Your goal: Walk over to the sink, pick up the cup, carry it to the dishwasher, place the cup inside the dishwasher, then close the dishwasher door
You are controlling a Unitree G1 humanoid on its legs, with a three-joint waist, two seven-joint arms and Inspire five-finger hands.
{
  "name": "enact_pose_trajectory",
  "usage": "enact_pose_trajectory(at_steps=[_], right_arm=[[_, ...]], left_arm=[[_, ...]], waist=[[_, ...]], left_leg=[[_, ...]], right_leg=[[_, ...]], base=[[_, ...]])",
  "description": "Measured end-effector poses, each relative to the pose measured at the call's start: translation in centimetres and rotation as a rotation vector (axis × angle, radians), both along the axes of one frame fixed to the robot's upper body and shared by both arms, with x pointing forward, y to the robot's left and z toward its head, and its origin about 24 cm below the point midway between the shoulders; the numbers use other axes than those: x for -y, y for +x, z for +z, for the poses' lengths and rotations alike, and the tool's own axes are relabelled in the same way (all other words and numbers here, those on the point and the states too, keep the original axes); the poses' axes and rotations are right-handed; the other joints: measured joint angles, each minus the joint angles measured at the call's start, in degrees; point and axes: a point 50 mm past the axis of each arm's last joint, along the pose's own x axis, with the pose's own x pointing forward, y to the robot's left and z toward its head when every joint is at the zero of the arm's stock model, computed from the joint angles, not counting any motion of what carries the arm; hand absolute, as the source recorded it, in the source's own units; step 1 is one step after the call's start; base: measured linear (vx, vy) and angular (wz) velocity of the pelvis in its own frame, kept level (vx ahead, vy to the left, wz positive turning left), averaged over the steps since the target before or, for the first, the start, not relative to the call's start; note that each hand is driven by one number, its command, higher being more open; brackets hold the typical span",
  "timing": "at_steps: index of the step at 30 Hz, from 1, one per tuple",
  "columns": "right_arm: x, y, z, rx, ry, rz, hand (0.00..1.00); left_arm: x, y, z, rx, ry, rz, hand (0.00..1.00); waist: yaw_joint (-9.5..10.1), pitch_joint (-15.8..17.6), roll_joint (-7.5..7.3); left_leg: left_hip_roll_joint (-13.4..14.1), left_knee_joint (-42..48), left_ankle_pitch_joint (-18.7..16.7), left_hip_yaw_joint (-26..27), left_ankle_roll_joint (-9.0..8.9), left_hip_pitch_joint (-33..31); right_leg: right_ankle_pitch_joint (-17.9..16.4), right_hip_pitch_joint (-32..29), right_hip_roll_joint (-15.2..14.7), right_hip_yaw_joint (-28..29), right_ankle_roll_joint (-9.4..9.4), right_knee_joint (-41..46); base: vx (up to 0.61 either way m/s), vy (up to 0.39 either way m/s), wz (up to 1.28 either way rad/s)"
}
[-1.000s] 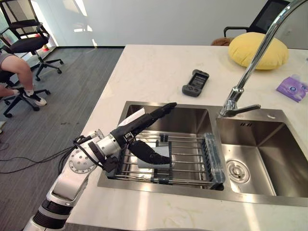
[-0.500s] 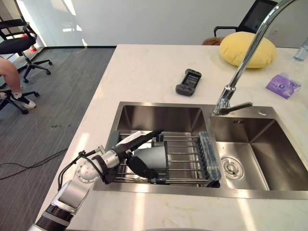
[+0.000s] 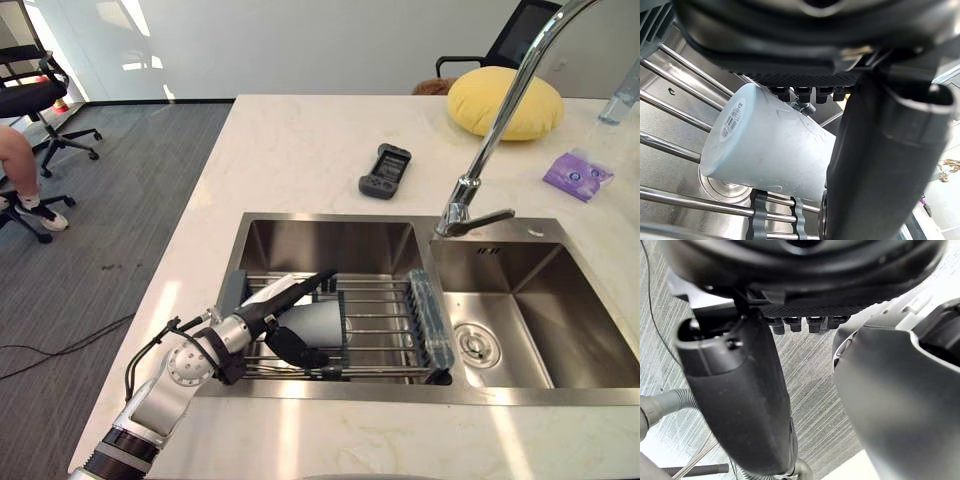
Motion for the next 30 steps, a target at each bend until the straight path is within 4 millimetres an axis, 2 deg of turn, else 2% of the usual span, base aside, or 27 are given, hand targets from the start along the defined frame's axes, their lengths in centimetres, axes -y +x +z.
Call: enact_pose_trajectory(at_steps=[7, 11, 19, 20, 30], right_arm=[[0.0, 0.1, 0.0, 0.003, -0.001, 0.007, 1.0], [0.0, 0.5, 0.1, 0.013, -0.003, 0.011, 1.0], [0.6, 0.7, 0.2, 0.023, -0.017, 0.006, 1.0], [0.7, 0.9, 0.2, 0.026, -0.021, 0.007, 1.0], [1.1, 0.8, 0.3, 0.027, -0.03, 0.007, 1.0]], left_arm=[[0.7, 0.5, -0.2, 0.018, 0.102, -0.061, 1.0], [0.9, 1.2, -0.2, -0.001, 0.189, -0.111, 1.0], [0.9, 2.1, 0.2, -0.028, 0.306, -0.18, 1.0], [0.9, 2.2, 0.3, -0.034, 0.319, -0.188, 0.0], [1.3, 2.7, 0.6, -0.005, 0.357, -0.211, 0.0]], waist=[[-0.06, -0.04, 0.07], [-1.56, 0.12, 0.27], [-2.82, 0.34, 0.68], [-2.89, 0.35, 0.7], [-3.43, 0.24, 1.01]], left_leg=[[-0.01, -0.02, 0.0, 0.01, 0.0, 0.44], [0.01, -0.03, -0.06, 0.08, -0.06, 0.43], [0.25, -0.02, -0.36, 1.24, -0.35, 0.47], [0.25, -0.02, -0.36, 1.28, -0.35, 0.54], [0.32, -0.04, -0.36, 1.34, -0.36, 0.76]], right_leg=[[0.03, 0.44, -0.02, 0.04, 0.01, -0.04], [0.03, 0.34, 0.01, 0.22, 0.03, -0.04], [0.04, -0.19, 0.26, 1.17, 0.05, -0.02], [0.04, -0.15, 0.26, 1.21, 0.05, -0.02], [0.02, 0.03, 0.31, 1.29, 0.07, -0.02]], base=[[-0.04, -0.026, 0.0], [-0.02, -0.021, -0.02], [-0.01, -0.033, -0.07], [-0.04, -0.033, -0.02], [-0.04, -0.032, -0.01]])
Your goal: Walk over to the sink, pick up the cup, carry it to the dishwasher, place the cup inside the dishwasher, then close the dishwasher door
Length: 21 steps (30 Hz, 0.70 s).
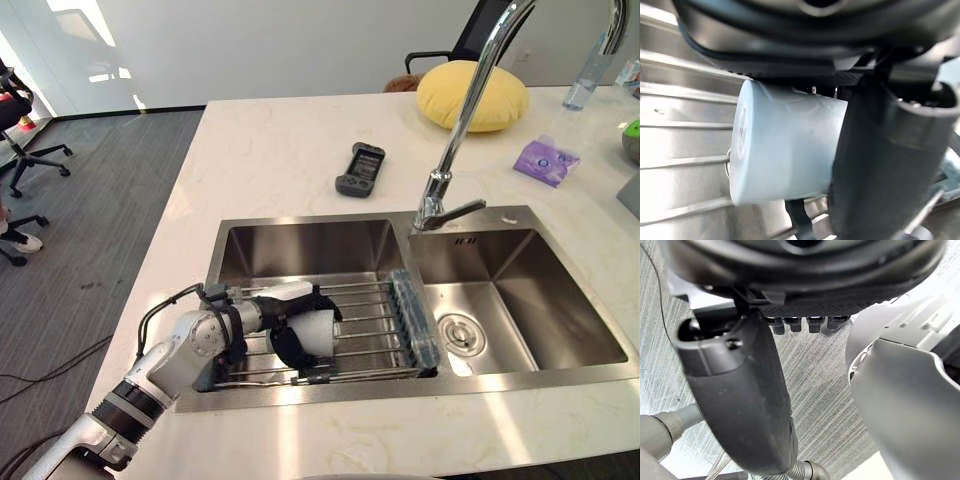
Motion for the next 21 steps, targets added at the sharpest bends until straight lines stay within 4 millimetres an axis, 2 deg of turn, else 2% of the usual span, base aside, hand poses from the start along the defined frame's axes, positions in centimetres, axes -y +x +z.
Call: enact_pose_trajectory(at_steps=[3, 7, 11, 13, 16, 18, 21], right_arm=[[0.1, 0.0, 0.0, 0.001, -0.003, -0.001, 1.0], [0.0, 0.0, -0.1, -0.004, 0.005, 0.0, 1.0], [0.1, -0.2, -0.1, 0.002, 0.007, -0.028, 1.0], [0.3, -0.3, -0.1, 0.007, -0.005, -0.033, 1.0], [0.6, -0.8, -0.1, 0.009, -0.019, -0.071, 1.0], [0.7, -1.0, -0.1, 0.002, -0.03, -0.072, 1.0], [0.4, -1.7, -0.3, -0.025, -0.029, -0.052, 1.0]], left_arm=[[-0.1, -0.4, -0.1, 0.044, -0.003, -0.026, 0.0], [-0.4, -1.4, -0.9, 0.104, -0.09, 0.032, 0.0], [-0.8, -2.3, -0.8, 0.13, -0.392, 0.237, 0.0], [-1.4, -2.4, 0.3, 0.202, -0.517, 0.324, 0.0], [-3.7, -1.9, 4.4, 0.385, -0.85, 0.522, 0.0], [-6.4, -2.7, 7.7, 0.556, -1.117, 0.632, 0.0], [-9.3, -4.6, 10.3, 0.729, -1.327, 0.693, 0.0]], waist=[[-0.26, 0.18, 0.33], [-0.25, 0.37, 0.74], [0.62, 0.48, 0.71], [1.18, 0.52, 0.68], [3.32, 0.54, 0.67], [4.68, 0.58, 0.66], [6.98, 0.77, 0.55]], left_leg=[[-0.04, 0.0, 0.0, -0.12, 0.0, -0.04], [-0.08, 0.01, 0.02, -0.94, 0.03, -0.3], [-0.14, 0.12, 0.23, -2.07, 0.19, -1.23], [-0.18, 0.31, 0.39, -2.66, 0.24, -1.54], [-0.2, 0.39, 0.88, -4.27, 0.16, -2.47], [-0.18, 0.87, 1.09, -5.84, 0.1, -3.2], [-0.18, 1.89, 1.07, -8.86, 0.05, -3.38]], right_leg=[[-0.01, 0.0, -0.02, -0.09, 0.01, 0.0], [-0.02, -0.02, -0.03, -0.54, 0.01, 0.0], [-0.07, -0.3, -0.06, -1.71, -0.04, 0.01], [-0.07, -0.07, -0.06, -2.43, -0.06, 0.03], [-0.08, -0.06, -0.04, -3.81, -0.07, 0.07], [-0.57, 0.2, -0.04, -5.23, -0.26, 0.52], [-2.54, 1.31, -0.22, -7.99, -0.4, 2.56]], base=[[-0.03, -0.036, 0.02], [-0.01, -0.005, 0.05], [-0.02, -0.032, 0.15], [-0.01, -0.039, 0.16], [-0.03, -0.048, 0.28], [-0.03, -0.048, 0.4], [-0.03, -0.065, 0.5]])
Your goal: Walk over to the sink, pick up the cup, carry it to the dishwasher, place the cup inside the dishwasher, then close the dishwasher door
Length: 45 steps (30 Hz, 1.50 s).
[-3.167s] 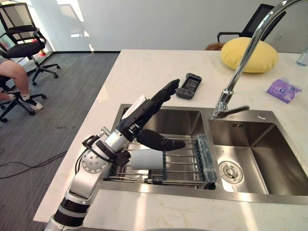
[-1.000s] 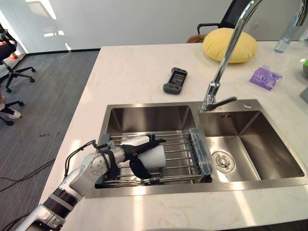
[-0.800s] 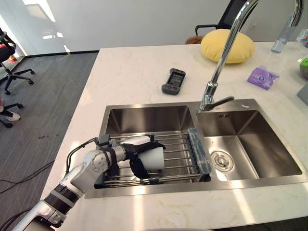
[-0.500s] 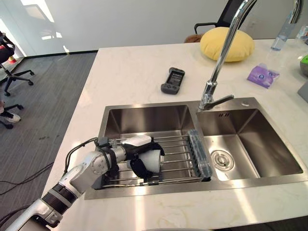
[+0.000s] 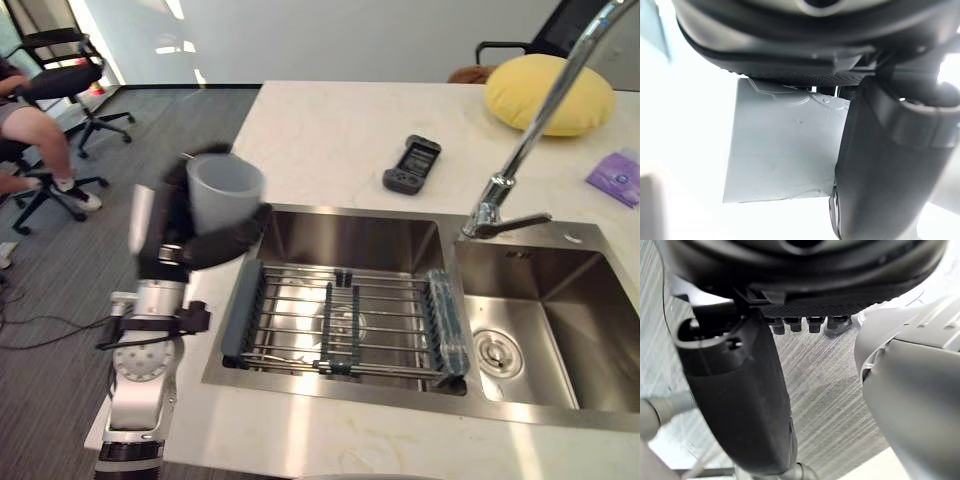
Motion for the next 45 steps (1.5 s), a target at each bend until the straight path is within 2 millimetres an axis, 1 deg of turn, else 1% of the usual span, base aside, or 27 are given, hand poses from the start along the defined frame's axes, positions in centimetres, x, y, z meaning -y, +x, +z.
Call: enact_pose_trajectory(at_steps=[3, 7, 8, 9, 12, 14, 15, 16, 17, 18, 19, 20, 21, 25, 29, 30, 31, 32, 33, 34, 36, 38, 40, 41, 42, 44, 45], right_arm=[[-0.8, -1.2, -0.3, -0.017, 0.013, -0.004, 1.0], [-1.7, -3.0, -0.6, -0.098, 0.032, 0.018, 1.0], [-2.5, -3.6, -0.7, -0.114, 0.044, -0.001, 1.0], [-2.5, -4.1, -0.7, -0.111, 0.032, -0.044, 1.0], [-2.6, -5.3, -0.5, -0.086, 0.006, -0.142, 1.0], [-2.4, -5.4, -0.4, -0.074, -0.009, -0.156, 1.0], [-2.3, -5.3, -0.4, -0.082, -0.016, -0.154, 1.0], [-2.2, -5.1, -0.4, -0.083, -0.017, -0.149, 1.0], [-2.0, -4.7, -0.4, -0.093, -0.017, -0.13, 1.0], [-2.1, -4.9, -0.5, -0.105, -0.01, -0.131, 1.0], [-2.4, -4.6, -0.6, -0.109, 0.001, -0.123, 1.0], [-1.0, -4.5, -0.3, -0.113, -0.04, -0.104, 1.0], [-0.5, -4.4, -0.2, -0.11, -0.051, -0.109, 1.0], [-0.4, -3.9, -0.3, -0.155, -0.064, -0.076, 1.0], [-0.5, -4.0, -0.3, -0.17, -0.073, -0.061, 1.0], [-0.2, -4.1, -0.2, -0.163, -0.094, -0.064, 1.0], [0.1, -4.4, 0.0, -0.149, -0.112, -0.089, 1.0], [0.3, -4.5, 0.1, -0.139, -0.117, -0.108, 1.0], [-0.2, -4.4, 0.0, -0.127, -0.105, -0.105, 1.0], [-1.2, -3.9, -0.2, -0.123, -0.064, -0.032, 1.0], [-1.6, -2.7, -0.3, -0.099, -0.05, 0.052, 1.0], [-1.5, -1.5, -0.2, -0.076, -0.055, 0.082, 1.0], [-2.2, -0.4, -0.3, -0.056, -0.033, 0.068, 1.0], [-3.2, 0.1, -0.5, -0.064, -0.011, 0.08, 1.0], [-3.4, 0.7, -0.5, -0.07, -0.003, 0.091, 1.0], [-2.5, 0.5, -0.4, -0.097, -0.007, 0.134, 1.0], [-2.4, 1.0, -0.3, -0.096, -0.001, 0.132, 1.0]], left_arm=[[-1.9, -2.0, 0.0, 0.042, -0.097, 0.076, 0.0], [-3.7, -3.6, -1.5, -0.005, -0.2, 0.172, 0.0], [-4.2, -4.0, -2.0, -0.019, -0.234, 0.191, 0.0], [-4.4, -4.0, -2.3, -0.024, -0.26, 0.186, 0.0], [-4.7, -4.0, -2.9, -0.04, -0.259, 0.148, 0.0], [-4.7, -4.0, -2.9, -0.036, -0.25, 0.127, 0.0], [-4.7, -4.0, -2.7, -0.021, -0.241, 0.119, 0.0], [-4.6, -3.9, -2.7, -0.01, -0.243, 0.119, 0.0], [-4.5, -3.3, -2.7, 0.011, -0.262, 0.105, 0.0], [-4.4, -2.9, -2.7, 0.016, -0.277, 0.094, 0.0], [-3.9, -2.3, -2.7, 0.031, -0.304, 0.067, 0.0], [-3.1, -1.8, -2.5, 0.046, -0.318, 0.027, 0.0], [-2.1, -1.0, -2.4, 0.04, -0.324, -0.006, 0.0], [-0.2, -0.3, -2.4, 0.02, -0.327, -0.044, 0.0], [2.6, 0.6, -3.1, -0.036, -0.358, -0.124, 0.0], [4.5, 1.2, -3.4, -0.066, -0.38, -0.198, 0.0], [7.2, 1.9, -3.8, -0.113, -0.396, -0.299, 0.0], [8.6, 2.3, -4.2, -0.146, -0.399, -0.355, 0.0], [11.2, 3.1, -4.6, -0.2, -0.382, -0.453, 0.0], [13.2, 4.0, -5.3, -0.261, -0.35, -0.511, 0.0], [14.8, 5.0, -6.6, -0.343, -0.309, -0.55, 0.0], [15.0, 5.6, -7.6, -0.403, -0.292, -0.544, 0.0], [14.0, 5.7, -8.3, -0.447, -0.264, -0.514, 0.0], [13.7, 5.6, -7.9, -0.443, -0.228, -0.513, 0.0], [13.9, 5.6, -6.8, -0.391, -0.202, -0.528, 0.0], [13.9, 4.7, -7.0, -0.393, -0.224, -0.529, 0.0], [14.1, 4.4, -6.7, -0.382, -0.21, -0.551, 0.0]], waist=[[2.4, 0.04, 0.03], [3.11, 0.39, 0.47], [3.05, 0.67, 0.77], [2.71, 0.63, 0.38], [1.75, 0.83, 2.07], [1.06, 0.91, 2.71], [1.13, 1.39, 3.1], [1.21, 1.5, 3.01], [0.13, 1.46, 2.89], [-0.81, 1.22, 1.84], [-1.71, 1.39, 0.89], [-1.36, 1.71, 3.74], [-1.99, 2.2, 3.8], [-1.35, 2.0, 3.51], [-1.0, 1.79, 3.78], [-1.23, 1.7, 3.95], [-1.73, 1.13, 4.81], [-2.14, 0.9, 5.13], [-3.27, 0.68, 5.02], [-4.43, 0.45, 4.05], [-5.06, 0.27, 3.05], [-5.01, 0.56, 3.29], [-4.75, 1.29, 2.65], [-4.84, 0.31, -1.11], [-4.11, 0.58, -1.11], [-0.51, -0.99, -0.82], [-0.25, -1.69, -0.84]], left_leg=[[-0.41, 1.36, 0.44, -4.0, -0.39, -2.1], [-0.8, -0.6, 3.22, -8.33, -0.54, -3.83], [-0.22, -1.48, 2.16, -4.95, 1.16, -4.27], [0.85, -1.15, 1.4, 2.29, 2.33, -5.01], [6.51, 3.94, 1.25, 28.45, 3.03, -8.23], [7.69, 6.26, 1.78, 36.11, 3.84, -8.05], [7.06, 6.55, 1.57, 35.97, 3.52, -8.16], [6.43, 6.42, 1.36, 35.79, 3.64, -8.23], [5.39, 6.47, -1.69, 40.13, 3.15, -7.96], [5.33, 7.26, -4.55, 44.02, 1.67, -7.37], [6.45, 11.92, -6.08, 46.87, 4.85, -7.16], [8.64, 12.35, -3.25, 47.13, 2.77, -5.4], [5.59, 9.89, -2.36, 44.72, 3.47, -4.88], [-0.28, 4.82, -1.06, 41.06, 5.5, -4.21], [-1.73, 3.42, -0.72, 37.62, 6.09, -4.25], [-2.45, 3.28, -0.74, 34.53, 6.38, -5.33], [-3.12, 3.22, -0.38, 29.63, 7.52, -5.9], [-3.31, 3.18, -0.3, 26.62, 7.96, -6.13], [-3.98, 3.4, 0.11, 19.8, 8.72, -6.55], [-5.77, 3.7, 0.64, 12.71, 9.52, -7.02], [-8.86, 4.2, 0.57, 4.3, 9.99, -6.85], [-10.3, 5.0, 0.01, -0.25, 10.69, -5.27], [-10.2, 7.19, -2.86, -0.43, 8.74, -3.26], [-10.14, 16.16, -6.83, 1.69, 7.47, -6.24], [-8.21, 23.04, -11.29, 1.72, 9.61, -8.56], [-7.38, 20.14, -10.89, 3.15, 9.56, -6.44], [-7.23, 18.39, -10.44, 2.17, 9.28, -6.12]], right_leg=[[-1.43, 0.27, -0.17, -3.83, 0.01, 1.75], [-3.2, 0.28, -0.56, -9.75, -0.23, 4.28], [-3.04, 1.11, -1.29, -13.35, 0.24, 4.53], [-2.85, 1.67, -1.84, -16.71, 0.57, 4.53], [-2.37, 3.33, -3.8, -27.58, 1.38, 5.41], [-2.55, 4.85, -5.3, -32.3, 1.21, 7.43], [-4.41, 5.36, -6.04, -32.74, 0.2, 8.31], [-5.33, 5.62, -5.8, -31.8, 0.5, 7.68], [-5.41, 7.31, -4.8, -31.65, 0.46, 4.16], [-5.69, 7.85, -5.39, -32.28, 0.07, 2.5], [-5.95, 8.19, -6.97, -32.64, 0.05, 2.6], [-6.19, 9.12, -6.65, -33.15, 1.15, 5.12], [-5.86, 9.84, -7.24, -32.1, 1.45, 4.62], [-1.86, 11.02, -8.85, -32.38, 2.18, 4.25], [-0.77, 11.22, -10.67, -34.28, 2.04, 10.08], [-0.68, 10.24, -12.02, -33.0, 0.51, 15.27], [-0.61, 8.14, -13.0, -27.51, -7.17, 22.4], [0.0, 6.74, -12.9, -23.0, -9.15, 26.15], [-5.15, 4.09, -9.64, -10.48, -7.25, 31.33], [-11.64, 1.43, -4.17, -0.04, -7.17, 33.23], [-17.21, -4.16, 0.87, 11.41, -6.21, 35.49], [-19.41, -10.42, 3.69, 18.96, -4.89, 37.33], [-18.03, -13.34, 5.74, 25.48, -2.88, 35.0], [-9.86, -15.08, 1.83, 26.46, -2.75, 27.15], [-11.38, -14.93, 2.09, 27.65, 2.22, 28.41], [-11.69, -14.14, 1.88, 24.94, 1.94, 27.18], [-11.28, -13.45, 2.41, 23.79, 1.14, 24.11]], base=[[-0.06, -0.054, 0.65], [-0.09, -0.05, 0.85], [-0.11, 0.017, 1.27], [-0.1, 0.047, 1.63], [-0.02, 0.192, 1.79], [0.02, 0.257, 1.57], [-0.01, 0.249, 1.23], [-0.1, 0.273, 1.3], [-0.09, 0.175, 1.27], [-0.11, 0.24, 1.61], [-0.05, 0.156, 1.34], [-0.05, 0.272, 1.45], [-0.05, 0.219, 1.07], [-0.05, 0.213, 0.64], [0.0, 0.07, 0.51], [0.03, 0.067, 1.33], [0.06, 0.091, 1.74], [0.08, 0.061, 2.42], [0.06, -0.015, 2.89], [0.04, -0.046, 2.96], [0.05, -0.013, 2.43], [0.13, 0.049, 2.06], [0.15, 0.024, 1.83], [0.15, -0.052, 1.83], [0.16, -0.058, 1.45], [0.21, -0.071, 0.26], [0.26, -0.08, 0.04]])
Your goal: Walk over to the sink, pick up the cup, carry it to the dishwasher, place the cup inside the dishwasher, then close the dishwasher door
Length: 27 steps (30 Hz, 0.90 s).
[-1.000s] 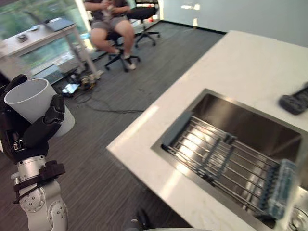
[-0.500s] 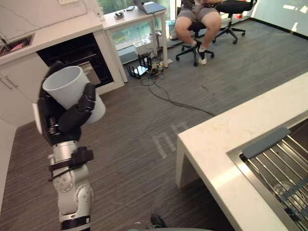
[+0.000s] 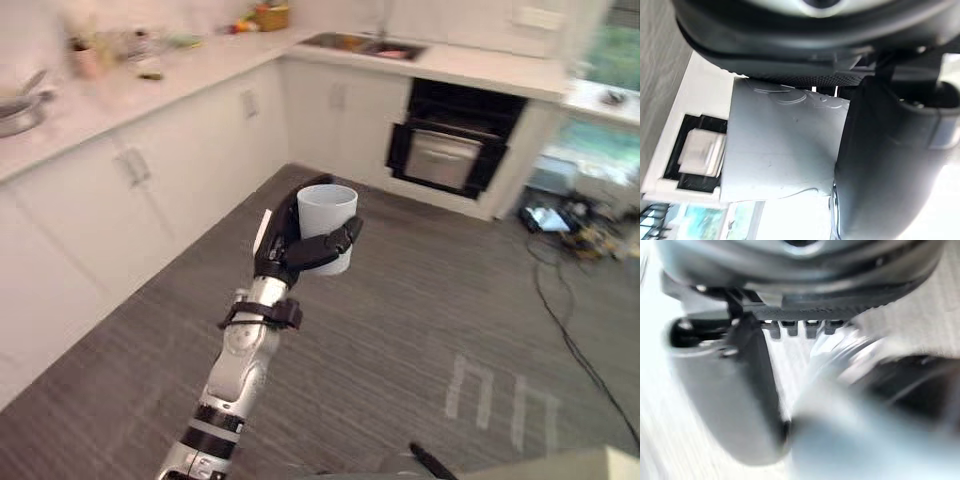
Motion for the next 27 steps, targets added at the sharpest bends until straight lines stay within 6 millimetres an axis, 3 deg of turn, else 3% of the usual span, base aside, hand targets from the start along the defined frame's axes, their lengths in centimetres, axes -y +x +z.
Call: enact_pose_trajectory(at_steps=[3, 6, 9, 17, 18, 24, 27], right_arm=[[-0.6, 0.7, -0.1, 0.011, 0.038, -0.051, 1.0], [-0.3, 0.3, -0.1, -0.009, 0.046, -0.075, 1.0], [-0.2, 0.3, -0.1, 0.003, 0.055, -0.099, 1.0], [-0.1, 0.5, -0.1, 0.068, 0.07, -0.168, 1.0], [-0.2, 2.5, 0.2, 0.113, 0.05, -0.028, 1.0], [-0.2, 2.3, 0.2, 0.108, 0.051, -0.031, 1.0], [-0.2, 2.1, 0.2, 0.12, 0.064, -0.03, 1.0]], left_arm=[[1.7, -0.2, 0.3, 0.006, 0.043, -0.113, 0.0], [2.9, -0.7, -0.7, -0.046, 0.118, -0.25, 0.0], [2.9, -0.8, -1.1, -0.068, 0.148, -0.291, 0.0], [0.6, -0.9, -2.0, -0.104, 0.174, -0.252, 0.0], [-3.2, -0.9, -2.3, -0.103, 0.172, -0.102, 0.0], [-3.2, -0.9, -2.4, -0.106, 0.164, -0.094, 0.0], [-3.1, -0.7, -3.1, -0.157, 0.085, -0.047, 0.0]], waist=[[-0.93, -0.64, 0.18], [-1.92, -1.17, 0.82], [-2.6, -1.25, 0.94], [-3.18, -1.91, 1.81], [-3.31, 3.26, 2.48], [-3.33, 3.25, 2.49], [-4.22, 3.11, 2.71]], left_leg=[[-0.05, -3.5, 1.64, -2.63, -0.92, 1.3], [0.02, -7.73, 3.24, -3.84, -3.44, 4.4], [0.97, -9.97, 3.51, -3.76, -3.92, 6.08], [3.6, -11.61, 3.48, 2.17, -7.59, 8.76], [9.22, -20.33, 14.33, 8.93, -9.04, 5.61], [9.33, -20.33, 14.18, 9.76, -9.22, 5.91], [9.26, -20.33, 14.07, 9.75, -9.24, 6.07]], right_leg=[[2.58, 3.19, 1.52, -2.4, -2.51, -9.03], [4.45, 7.22, 1.84, -4.02, -2.63, -13.1], [4.06, 7.95, 2.67, -4.55, -3.32, -13.19], [4.97, 8.98, 5.02, -2.85, -5.19, -13.36], [7.84, 9.56, 6.21, -3.44, -6.41, -19.84], [7.94, 9.5, 6.32, -2.7, -6.56, -20.01], [7.97, 9.88, 6.22, -3.2, -6.6, -20.43]], base=[[0.18, -0.084, 0.42], [0.19, -0.109, 0.24], [0.13, -0.133, 0.02], [0.06, -0.113, -0.15], [0.02, -0.031, -0.11], [0.0, 0.0, -0.06], [0.0, 0.0, 0.0]])
